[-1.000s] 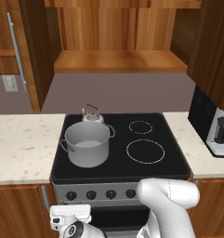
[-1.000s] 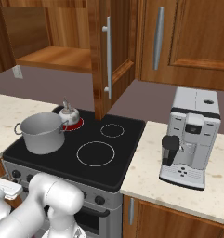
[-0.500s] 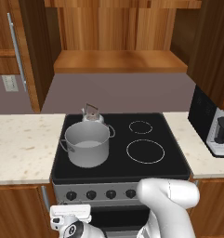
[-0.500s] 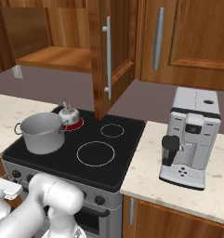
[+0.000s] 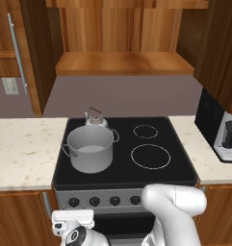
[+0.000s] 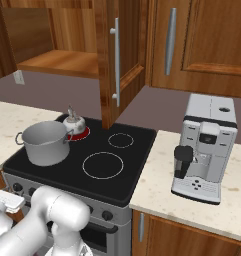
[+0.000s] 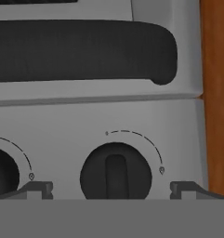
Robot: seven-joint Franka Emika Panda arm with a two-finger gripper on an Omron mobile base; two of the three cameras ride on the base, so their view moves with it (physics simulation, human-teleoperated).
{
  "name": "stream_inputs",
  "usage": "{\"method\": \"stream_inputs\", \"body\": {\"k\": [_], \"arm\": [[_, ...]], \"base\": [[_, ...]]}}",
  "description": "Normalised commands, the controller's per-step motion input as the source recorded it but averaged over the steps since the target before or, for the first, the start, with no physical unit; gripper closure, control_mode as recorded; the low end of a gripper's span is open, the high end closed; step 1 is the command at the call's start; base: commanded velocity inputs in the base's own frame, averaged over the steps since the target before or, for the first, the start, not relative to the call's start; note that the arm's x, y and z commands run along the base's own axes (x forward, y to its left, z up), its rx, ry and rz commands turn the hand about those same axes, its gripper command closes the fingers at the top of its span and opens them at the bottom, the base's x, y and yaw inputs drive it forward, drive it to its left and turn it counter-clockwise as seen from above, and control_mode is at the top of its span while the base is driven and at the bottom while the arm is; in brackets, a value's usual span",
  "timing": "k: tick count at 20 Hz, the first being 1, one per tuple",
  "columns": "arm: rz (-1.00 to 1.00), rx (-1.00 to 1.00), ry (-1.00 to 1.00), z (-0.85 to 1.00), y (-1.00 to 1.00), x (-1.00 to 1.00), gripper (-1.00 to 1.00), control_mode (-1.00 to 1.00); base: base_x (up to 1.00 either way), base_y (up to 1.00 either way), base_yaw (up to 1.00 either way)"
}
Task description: Pick the kettle from the cabinet and place it on a stove burner. Then pick the pot from the counter and place it on another stove burner. Finally, turn both burners on.
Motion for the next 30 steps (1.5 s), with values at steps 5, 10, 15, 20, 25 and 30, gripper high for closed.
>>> {"method": "stream_inputs", "body": {"k": [5,10,15,20,25,30], "arm": [[0.00,0.00,0.00,0.00,0.00,0.03,-1.00,-1.00],[0.00,0.00,0.00,0.00,0.00,0.00,-1.00,-1.00],[0.00,0.00,0.00,0.00,0.00,0.00,-1.00,-1.00],[0.00,0.00,0.00,0.00,0.00,0.00,-1.00,-1.00],[0.00,0.00,0.00,0.00,0.00,0.04,-1.00,-1.00],[0.00,0.00,0.00,0.00,0.00,0.09,-1.00,-1.00]], "base": [[0.00,0.00,0.00],[0.00,0.00,0.00],[0.00,0.00,0.00],[0.00,0.00,0.00],[0.00,0.00,0.00],[0.00,0.00,0.00]]}}
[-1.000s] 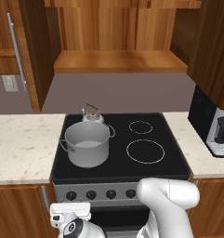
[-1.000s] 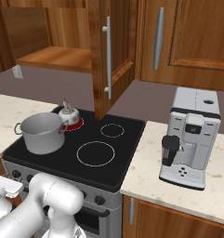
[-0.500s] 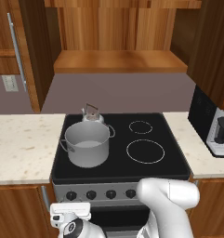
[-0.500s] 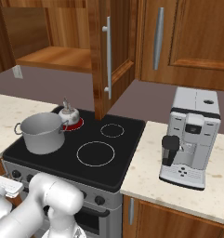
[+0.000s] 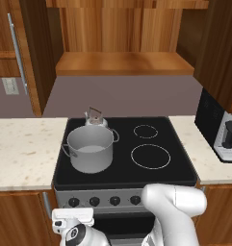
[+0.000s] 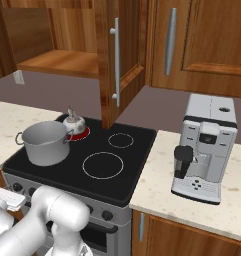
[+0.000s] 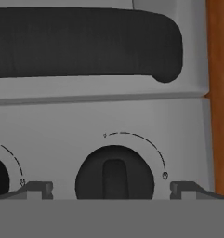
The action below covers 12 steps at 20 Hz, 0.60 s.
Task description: Pick the kettle from the cabinet and place it on a stove burner. Then pick the pot from the counter and place it on another stove burner. Finally, turn both burners on.
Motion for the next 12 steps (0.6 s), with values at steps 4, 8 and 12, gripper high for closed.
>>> {"method": "stream_inputs", "body": {"k": [4,8,12], "arm": [[0.00,0.00,0.00,0.00,0.00,0.03,-1.00,-1.00],[0.00,0.00,0.00,0.00,0.00,0.02,-1.00,-1.00],[0.00,0.00,0.00,0.00,0.00,0.03,1.00,-1.00]], "base": [[0.00,0.00,0.00],[0.00,0.00,0.00],[0.00,0.00,0.00]]}}
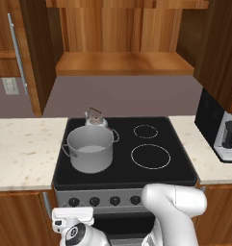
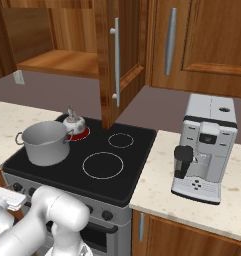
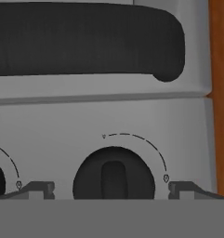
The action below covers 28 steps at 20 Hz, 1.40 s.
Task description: Pick the kettle from the cabinet and place it on a stove burner. Then pick the pot from the counter and place it on another stove burner. Finally, turn both burners on.
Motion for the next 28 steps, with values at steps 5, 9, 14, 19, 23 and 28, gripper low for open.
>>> {"method": "stream_inputs", "body": {"k": [5,9,14,19,23,28], "arm": [[0.00,0.00,0.00,0.00,0.00,0.06,1.00,-1.00],[0.00,0.00,0.00,0.00,0.00,0.04,1.00,-1.00],[0.00,0.00,0.00,0.00,0.00,0.00,1.00,-1.00],[0.00,-0.09,0.00,0.00,0.00,0.00,1.00,-1.00],[0.00,-0.19,0.00,0.00,0.00,0.00,1.00,-1.00],[0.00,-0.22,0.01,0.00,0.00,0.00,1.00,-1.00]], "base": [[0.00,0.00,0.00],[0.00,0.00,0.00],[0.00,0.00,0.00],[0.00,0.00,0.00],[0.00,0.00,0.00],[0.00,0.00,0.00]]}}
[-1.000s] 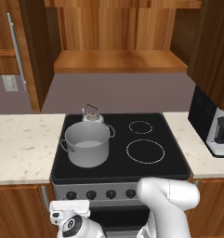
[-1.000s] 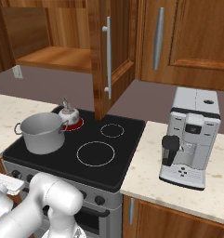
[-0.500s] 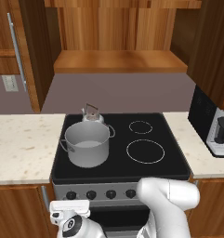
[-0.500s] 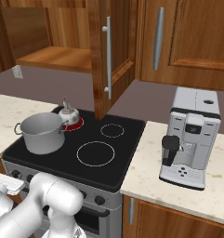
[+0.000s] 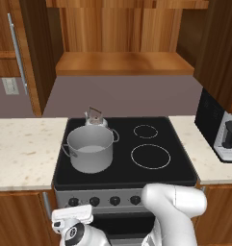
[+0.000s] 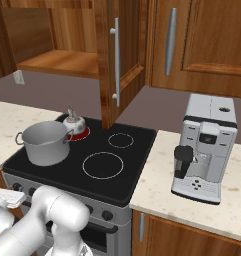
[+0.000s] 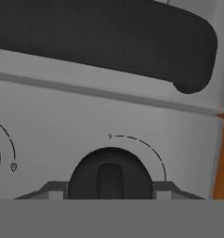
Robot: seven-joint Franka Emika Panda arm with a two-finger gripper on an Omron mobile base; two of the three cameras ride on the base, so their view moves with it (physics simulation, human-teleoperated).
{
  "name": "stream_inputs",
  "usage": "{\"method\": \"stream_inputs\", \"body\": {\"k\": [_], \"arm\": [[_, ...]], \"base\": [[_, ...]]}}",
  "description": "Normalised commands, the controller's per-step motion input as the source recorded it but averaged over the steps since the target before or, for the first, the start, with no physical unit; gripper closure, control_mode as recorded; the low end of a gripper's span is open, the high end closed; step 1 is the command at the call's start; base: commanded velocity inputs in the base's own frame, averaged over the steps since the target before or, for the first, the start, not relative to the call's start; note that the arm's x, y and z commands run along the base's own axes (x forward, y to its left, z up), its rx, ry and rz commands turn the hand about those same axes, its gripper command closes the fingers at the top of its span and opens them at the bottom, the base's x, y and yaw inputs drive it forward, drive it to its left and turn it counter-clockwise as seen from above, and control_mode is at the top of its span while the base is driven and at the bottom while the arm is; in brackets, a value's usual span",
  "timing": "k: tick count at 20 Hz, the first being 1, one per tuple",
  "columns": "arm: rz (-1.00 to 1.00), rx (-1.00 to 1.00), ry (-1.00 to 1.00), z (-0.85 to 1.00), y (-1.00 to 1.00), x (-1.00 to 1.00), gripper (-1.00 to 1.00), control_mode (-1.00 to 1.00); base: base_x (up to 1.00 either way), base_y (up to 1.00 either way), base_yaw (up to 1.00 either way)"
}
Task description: Pick the kettle from the cabinet and place it on a stove burner. Then pick the pot from the counter and place it on another stove burner. Finally, turn both burners on.
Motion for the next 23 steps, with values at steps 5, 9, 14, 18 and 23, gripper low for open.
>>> {"method": "stream_inputs", "body": {"k": [5,9,14,18,23], "arm": [[0.00,-0.22,0.02,0.00,0.00,0.00,1.00,-1.00],[-0.01,-0.22,0.03,0.00,0.00,0.00,1.00,-1.00],[-0.01,-0.22,0.03,0.00,0.00,0.00,1.00,-1.00],[-0.01,-0.22,0.04,0.00,0.00,0.00,1.00,-1.00],[-0.01,-0.21,0.04,0.00,0.00,0.00,1.00,-1.00]], "base": [[0.00,0.00,0.00],[0.00,0.00,0.00],[0.00,0.00,0.00],[0.00,0.00,0.00],[0.00,0.00,0.00]]}}
